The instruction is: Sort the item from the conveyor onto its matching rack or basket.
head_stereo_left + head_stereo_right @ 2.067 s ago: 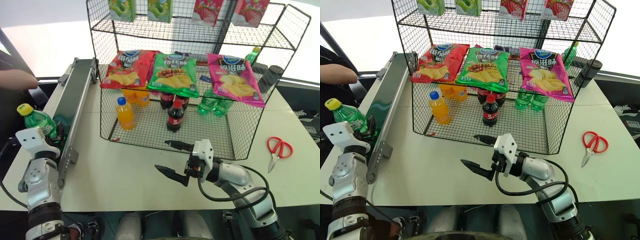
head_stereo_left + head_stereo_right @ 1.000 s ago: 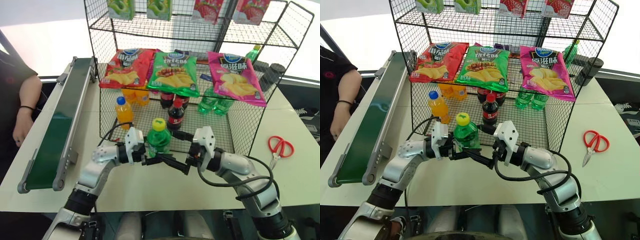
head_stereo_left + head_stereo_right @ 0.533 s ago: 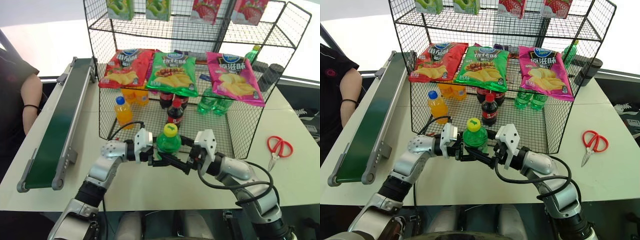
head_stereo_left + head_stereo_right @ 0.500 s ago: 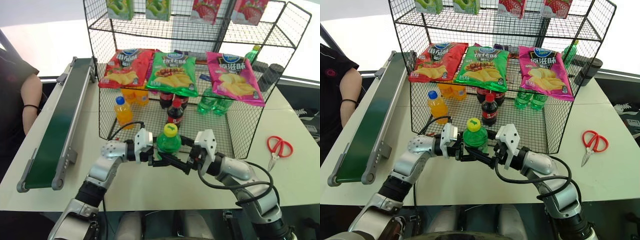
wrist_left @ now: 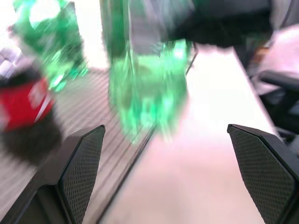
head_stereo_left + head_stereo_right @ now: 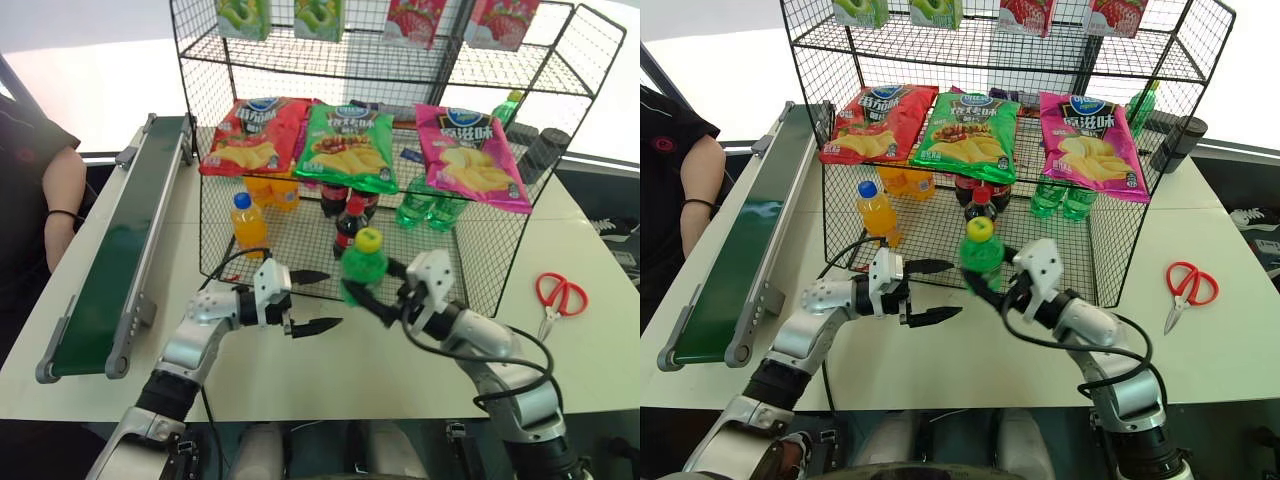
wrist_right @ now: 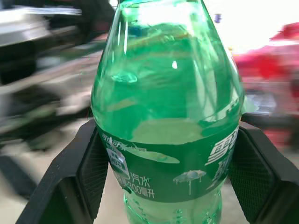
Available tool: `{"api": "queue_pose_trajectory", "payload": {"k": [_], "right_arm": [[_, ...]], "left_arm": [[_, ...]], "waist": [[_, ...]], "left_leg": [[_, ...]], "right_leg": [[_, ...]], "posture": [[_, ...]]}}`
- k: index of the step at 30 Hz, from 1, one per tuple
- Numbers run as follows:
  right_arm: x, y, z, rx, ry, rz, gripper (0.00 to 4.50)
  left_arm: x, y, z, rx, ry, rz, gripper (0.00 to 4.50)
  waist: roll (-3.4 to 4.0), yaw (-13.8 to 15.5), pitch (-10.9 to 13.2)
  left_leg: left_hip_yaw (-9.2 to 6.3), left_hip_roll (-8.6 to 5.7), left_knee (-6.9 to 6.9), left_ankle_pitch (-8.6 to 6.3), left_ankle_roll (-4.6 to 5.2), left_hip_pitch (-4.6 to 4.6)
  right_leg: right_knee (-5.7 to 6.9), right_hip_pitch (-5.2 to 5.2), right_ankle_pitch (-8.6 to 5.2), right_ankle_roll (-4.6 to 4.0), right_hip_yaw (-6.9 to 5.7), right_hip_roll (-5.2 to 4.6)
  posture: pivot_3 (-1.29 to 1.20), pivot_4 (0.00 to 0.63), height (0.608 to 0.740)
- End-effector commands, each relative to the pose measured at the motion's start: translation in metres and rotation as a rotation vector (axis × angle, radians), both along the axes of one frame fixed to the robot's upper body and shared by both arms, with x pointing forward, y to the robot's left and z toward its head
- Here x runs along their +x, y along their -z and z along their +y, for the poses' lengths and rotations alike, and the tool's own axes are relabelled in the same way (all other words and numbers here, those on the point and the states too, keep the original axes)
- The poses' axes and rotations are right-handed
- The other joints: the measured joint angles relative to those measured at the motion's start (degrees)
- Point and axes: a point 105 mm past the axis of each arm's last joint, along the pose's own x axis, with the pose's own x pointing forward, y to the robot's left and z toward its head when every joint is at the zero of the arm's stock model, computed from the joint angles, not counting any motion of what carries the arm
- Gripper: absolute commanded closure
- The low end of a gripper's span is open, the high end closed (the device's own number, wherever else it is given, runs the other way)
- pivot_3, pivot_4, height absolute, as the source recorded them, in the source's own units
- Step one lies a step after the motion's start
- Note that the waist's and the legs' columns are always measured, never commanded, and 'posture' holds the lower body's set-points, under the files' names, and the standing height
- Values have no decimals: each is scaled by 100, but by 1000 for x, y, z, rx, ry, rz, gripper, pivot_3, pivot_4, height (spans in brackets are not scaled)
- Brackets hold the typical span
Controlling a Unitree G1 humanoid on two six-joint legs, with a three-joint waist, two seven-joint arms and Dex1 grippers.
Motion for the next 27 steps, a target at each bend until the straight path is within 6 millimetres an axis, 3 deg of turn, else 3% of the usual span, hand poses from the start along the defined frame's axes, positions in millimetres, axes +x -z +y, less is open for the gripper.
{"api": "queue_pose_trajectory", "payload": {"k": [1,12,27], "right_arm": [[13,-2,-38,-23,205,-50,1494],[46,21,-92,80,516,-22,1494],[72,27,-92,206,540,-5,1494]], "left_arm": [[3,-18,11,-37,-89,-85,58],[-15,-30,1,-67,-72,-57,58],[-20,-34,-11,-73,-28,-36,58]], "waist": [[0,1,0],[25,-34,3],[29,-33,3]], "left_leg": [[0,2,0,0,0,1],[7,6,-5,0,0,9],[10,6,-5,1,-1,10]], "right_leg": [[1,0,0,0,0,0],[8,-1,0,0,11,0],[10,-1,0,0,17,-1]], "posture": [[0,150,740],[0,150,740],[0,150,740]]}}
